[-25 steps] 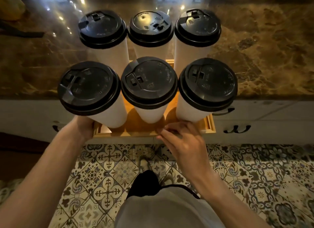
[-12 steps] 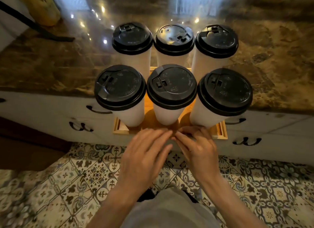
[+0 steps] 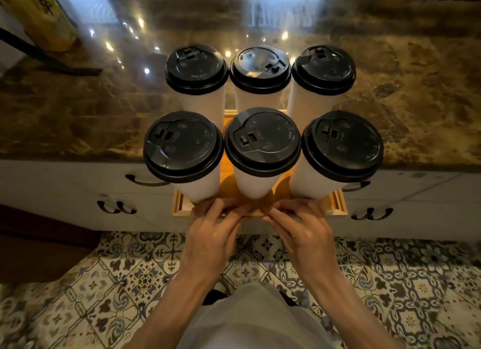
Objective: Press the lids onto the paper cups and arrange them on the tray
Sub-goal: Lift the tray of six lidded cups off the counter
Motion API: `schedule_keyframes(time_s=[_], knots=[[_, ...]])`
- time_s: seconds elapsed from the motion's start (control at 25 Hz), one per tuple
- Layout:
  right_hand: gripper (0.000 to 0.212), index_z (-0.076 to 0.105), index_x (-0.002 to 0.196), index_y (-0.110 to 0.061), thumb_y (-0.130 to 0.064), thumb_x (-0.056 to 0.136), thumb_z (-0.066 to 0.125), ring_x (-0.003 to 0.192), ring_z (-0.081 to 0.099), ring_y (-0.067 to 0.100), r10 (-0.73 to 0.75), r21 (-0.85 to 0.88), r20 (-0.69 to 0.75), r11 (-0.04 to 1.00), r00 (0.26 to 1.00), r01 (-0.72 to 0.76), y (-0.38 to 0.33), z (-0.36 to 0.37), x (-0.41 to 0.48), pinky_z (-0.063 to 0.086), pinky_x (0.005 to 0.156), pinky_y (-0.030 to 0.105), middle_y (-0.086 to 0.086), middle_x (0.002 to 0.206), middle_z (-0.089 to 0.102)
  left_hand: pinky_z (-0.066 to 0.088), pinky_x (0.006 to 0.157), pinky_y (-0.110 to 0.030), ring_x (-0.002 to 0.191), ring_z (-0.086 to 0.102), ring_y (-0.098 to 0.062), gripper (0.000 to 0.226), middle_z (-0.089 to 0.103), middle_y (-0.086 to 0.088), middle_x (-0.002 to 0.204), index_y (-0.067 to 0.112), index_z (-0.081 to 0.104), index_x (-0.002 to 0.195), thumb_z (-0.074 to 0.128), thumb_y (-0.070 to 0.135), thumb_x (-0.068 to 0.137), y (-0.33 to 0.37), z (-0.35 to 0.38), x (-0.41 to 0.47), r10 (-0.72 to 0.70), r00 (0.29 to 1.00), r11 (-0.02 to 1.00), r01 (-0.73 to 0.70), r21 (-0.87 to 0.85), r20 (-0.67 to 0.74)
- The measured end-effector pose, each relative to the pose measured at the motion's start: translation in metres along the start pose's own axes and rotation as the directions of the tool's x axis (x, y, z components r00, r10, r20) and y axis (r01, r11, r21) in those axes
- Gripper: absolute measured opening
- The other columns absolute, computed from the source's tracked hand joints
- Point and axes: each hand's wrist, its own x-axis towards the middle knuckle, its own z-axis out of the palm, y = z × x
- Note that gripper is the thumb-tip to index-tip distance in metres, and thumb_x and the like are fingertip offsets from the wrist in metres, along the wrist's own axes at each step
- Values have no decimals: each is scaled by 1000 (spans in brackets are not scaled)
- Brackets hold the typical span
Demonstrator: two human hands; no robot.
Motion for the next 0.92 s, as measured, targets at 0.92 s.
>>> schedule_keyframes(time_s=[0.92], knots=[[15,79,91,-7,-13,77,80,85,70,30,54,57,7,997,999,-54,53,41,109,57,70,33,11,89,74,49,64,-37,74,62,-30,13,67,-9,89,16,76,92,74,20,81,-29,27,121,-29,1000,999,29,34,1]])
